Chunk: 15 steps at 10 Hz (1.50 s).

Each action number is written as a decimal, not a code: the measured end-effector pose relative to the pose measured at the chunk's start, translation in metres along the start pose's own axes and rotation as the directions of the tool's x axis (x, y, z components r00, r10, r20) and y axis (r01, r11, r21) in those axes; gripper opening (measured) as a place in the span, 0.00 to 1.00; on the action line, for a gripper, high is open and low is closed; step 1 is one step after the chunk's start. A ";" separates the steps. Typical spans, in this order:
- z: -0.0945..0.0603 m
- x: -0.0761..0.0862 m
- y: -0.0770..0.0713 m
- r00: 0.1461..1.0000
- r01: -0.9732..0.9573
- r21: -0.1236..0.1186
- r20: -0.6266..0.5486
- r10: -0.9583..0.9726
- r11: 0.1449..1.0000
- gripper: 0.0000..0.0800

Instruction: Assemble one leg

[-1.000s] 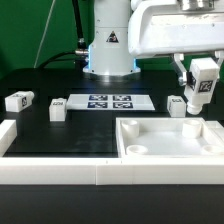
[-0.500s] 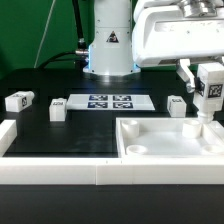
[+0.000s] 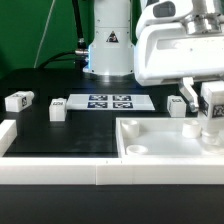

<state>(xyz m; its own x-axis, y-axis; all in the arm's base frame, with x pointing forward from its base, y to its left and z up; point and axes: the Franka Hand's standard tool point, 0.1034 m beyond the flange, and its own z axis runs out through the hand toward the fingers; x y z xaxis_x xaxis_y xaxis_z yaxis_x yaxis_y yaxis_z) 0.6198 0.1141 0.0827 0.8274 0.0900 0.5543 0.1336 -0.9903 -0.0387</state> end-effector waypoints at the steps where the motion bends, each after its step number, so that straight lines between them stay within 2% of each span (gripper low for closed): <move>1: 0.003 -0.002 0.000 1.000 -0.001 0.000 0.004 0.001 1.000 0.36; 11: 0.017 -0.020 -0.003 1.000 -0.022 -0.007 0.012 0.022 1.000 0.36; 13: 0.017 -0.020 -0.003 1.000 -0.022 -0.007 0.012 0.022 1.000 0.76; 15: 0.017 -0.020 -0.003 1.000 -0.022 -0.007 0.013 0.022 1.000 0.80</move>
Offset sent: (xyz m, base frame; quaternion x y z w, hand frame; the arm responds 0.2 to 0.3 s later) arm -0.0009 -0.0015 -0.0081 -0.0145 0.0027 -0.0030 0.9999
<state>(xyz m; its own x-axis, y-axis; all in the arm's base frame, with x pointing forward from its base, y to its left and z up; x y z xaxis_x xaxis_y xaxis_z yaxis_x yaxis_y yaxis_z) 0.6119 0.1168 0.0576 0.8370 0.0696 0.5428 0.1119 -0.9927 -0.0452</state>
